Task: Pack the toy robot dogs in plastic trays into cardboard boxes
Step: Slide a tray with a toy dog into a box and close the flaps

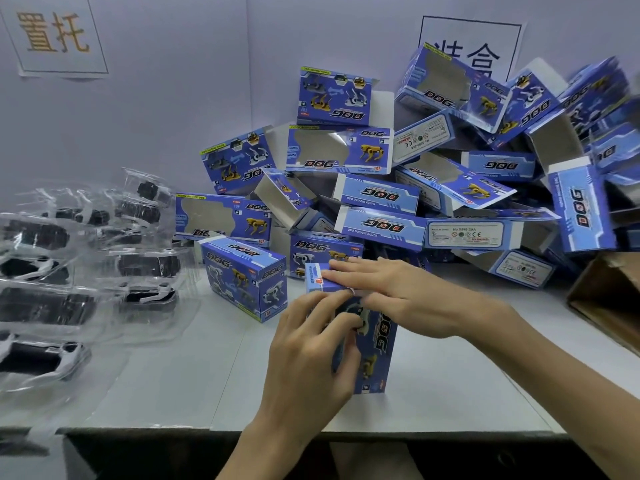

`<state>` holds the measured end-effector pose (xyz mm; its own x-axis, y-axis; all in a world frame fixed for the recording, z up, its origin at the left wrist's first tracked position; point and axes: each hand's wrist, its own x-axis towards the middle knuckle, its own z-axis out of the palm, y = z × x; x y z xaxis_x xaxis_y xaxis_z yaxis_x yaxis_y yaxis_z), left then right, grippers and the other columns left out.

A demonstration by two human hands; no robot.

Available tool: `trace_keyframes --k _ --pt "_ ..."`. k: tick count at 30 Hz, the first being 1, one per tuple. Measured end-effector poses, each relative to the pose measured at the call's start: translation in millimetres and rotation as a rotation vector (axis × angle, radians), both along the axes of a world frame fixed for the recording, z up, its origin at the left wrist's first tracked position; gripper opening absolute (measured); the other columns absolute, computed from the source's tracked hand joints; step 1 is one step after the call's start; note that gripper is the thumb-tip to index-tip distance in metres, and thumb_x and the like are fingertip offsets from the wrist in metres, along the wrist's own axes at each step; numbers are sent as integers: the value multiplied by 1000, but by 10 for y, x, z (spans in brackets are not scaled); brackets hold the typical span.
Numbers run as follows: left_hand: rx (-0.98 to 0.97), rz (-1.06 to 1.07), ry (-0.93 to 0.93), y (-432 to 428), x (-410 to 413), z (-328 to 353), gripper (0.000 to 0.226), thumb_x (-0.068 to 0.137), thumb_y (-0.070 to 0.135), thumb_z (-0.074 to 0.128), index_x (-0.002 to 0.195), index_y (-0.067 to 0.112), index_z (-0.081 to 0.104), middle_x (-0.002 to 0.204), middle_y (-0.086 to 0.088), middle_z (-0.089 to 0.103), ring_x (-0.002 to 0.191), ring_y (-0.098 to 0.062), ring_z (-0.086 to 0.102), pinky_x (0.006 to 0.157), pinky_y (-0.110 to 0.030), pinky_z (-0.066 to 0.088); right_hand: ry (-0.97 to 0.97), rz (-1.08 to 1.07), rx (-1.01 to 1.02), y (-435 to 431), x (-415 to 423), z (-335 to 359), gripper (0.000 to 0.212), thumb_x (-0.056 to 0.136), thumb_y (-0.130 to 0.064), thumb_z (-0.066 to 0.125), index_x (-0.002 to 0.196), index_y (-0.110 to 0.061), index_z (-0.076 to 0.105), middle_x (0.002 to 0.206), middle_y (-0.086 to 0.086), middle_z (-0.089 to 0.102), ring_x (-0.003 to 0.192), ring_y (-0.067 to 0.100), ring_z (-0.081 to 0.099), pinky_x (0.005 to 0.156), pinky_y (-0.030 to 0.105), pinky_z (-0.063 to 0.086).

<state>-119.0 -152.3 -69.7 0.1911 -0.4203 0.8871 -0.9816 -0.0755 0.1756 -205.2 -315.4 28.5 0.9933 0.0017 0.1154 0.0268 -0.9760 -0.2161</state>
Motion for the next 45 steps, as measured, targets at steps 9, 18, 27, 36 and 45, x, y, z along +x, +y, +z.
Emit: trace_keyframes --k 9,18,27,36,45 --pt "26 123 20 -114 -34 111 35 88 27 55 120 20 67 120 5 63 113 -19 54 91 -34 48 -105 -34 356 -80 -91 75 65 90 5 56 144 -31 51 148 -15 50 137 -4 42 113 23 36" --pt "50 125 59 -193 31 127 32 88 32 57 119 27 61 117 5 52 113 -19 46 95 -34 36 -438 -43 635 -242 -166 -219 18 89 -4 71 101 -17 75 116 -7 74 116 7 65 101 38 52" --pt "1 63 128 -274 -27 162 29 84 23 66 113 25 67 113 4 58 112 -19 49 97 -40 36 -563 -95 578 -143 -261 -459 27 98 -11 61 120 -22 73 130 -14 66 133 -2 48 111 26 37" --pt "13 63 155 -290 -27 236 25 82 24 67 106 28 70 108 7 59 109 -17 47 95 -39 32 -712 -230 651 -3 -130 -397 24 90 -4 66 98 -21 80 102 -8 77 106 2 68 95 34 56" --pt "-3 53 159 -327 -9 270 19 83 22 72 100 30 72 107 4 60 109 -20 49 97 -48 36 -568 -120 572 -45 -270 -456 32 97 -7 61 122 -23 71 130 -16 65 131 -7 48 109 15 37"
